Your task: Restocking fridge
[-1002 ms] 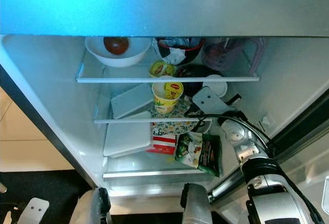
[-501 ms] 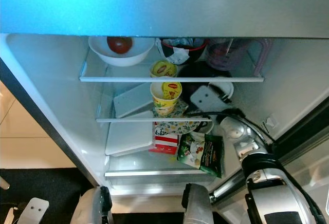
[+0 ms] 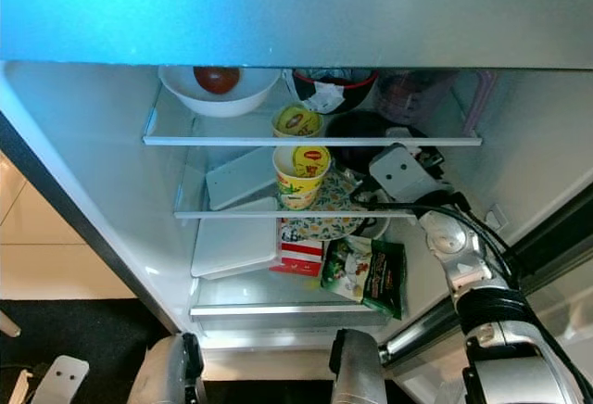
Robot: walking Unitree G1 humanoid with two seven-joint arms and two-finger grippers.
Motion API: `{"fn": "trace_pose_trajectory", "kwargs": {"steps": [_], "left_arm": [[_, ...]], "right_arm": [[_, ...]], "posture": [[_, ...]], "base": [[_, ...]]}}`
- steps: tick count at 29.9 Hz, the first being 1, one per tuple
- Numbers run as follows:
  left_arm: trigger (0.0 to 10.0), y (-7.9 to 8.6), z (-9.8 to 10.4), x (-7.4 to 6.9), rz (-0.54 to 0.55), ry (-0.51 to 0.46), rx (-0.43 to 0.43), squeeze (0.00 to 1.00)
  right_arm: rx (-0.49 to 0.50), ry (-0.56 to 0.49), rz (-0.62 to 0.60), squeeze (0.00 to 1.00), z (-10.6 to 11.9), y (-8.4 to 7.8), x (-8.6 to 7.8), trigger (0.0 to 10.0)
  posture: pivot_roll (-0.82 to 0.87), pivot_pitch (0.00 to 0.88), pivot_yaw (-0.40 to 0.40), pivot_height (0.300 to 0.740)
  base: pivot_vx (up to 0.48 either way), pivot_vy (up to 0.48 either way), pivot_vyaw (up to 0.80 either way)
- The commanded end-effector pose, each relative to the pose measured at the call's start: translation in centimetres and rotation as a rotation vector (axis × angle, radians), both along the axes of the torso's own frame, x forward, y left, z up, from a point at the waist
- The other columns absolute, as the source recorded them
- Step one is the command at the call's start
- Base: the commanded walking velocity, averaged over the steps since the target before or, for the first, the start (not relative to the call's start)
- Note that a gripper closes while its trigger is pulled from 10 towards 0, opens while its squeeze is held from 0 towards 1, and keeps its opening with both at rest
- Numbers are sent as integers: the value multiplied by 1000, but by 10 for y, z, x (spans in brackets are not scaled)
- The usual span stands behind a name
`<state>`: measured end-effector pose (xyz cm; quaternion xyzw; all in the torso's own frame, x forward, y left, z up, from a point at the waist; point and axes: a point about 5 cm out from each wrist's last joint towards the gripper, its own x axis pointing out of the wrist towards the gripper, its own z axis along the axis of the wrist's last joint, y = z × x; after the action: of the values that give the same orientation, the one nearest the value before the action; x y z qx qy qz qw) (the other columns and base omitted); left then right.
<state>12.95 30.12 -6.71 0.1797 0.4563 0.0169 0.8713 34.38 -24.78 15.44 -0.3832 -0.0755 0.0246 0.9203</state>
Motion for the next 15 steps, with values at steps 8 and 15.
{"fn": "trace_pose_trajectory", "kwargs": {"steps": [8, 15], "left_arm": [[10000, 7, -1, -9, 10, 33, 9, 298], [10000, 7, 0, -8, 1, 31, 5, 298]], "right_arm": [[84, -64, 78, 0, -12, 18, -46, 10000], [195, 61, 193, 0, -47, 66, -86, 10000]], "posture": [[53, 140, -46, 530], [45, 128, -43, 530]], "base": [[0, 0, 0], [0, 0, 0]]}}
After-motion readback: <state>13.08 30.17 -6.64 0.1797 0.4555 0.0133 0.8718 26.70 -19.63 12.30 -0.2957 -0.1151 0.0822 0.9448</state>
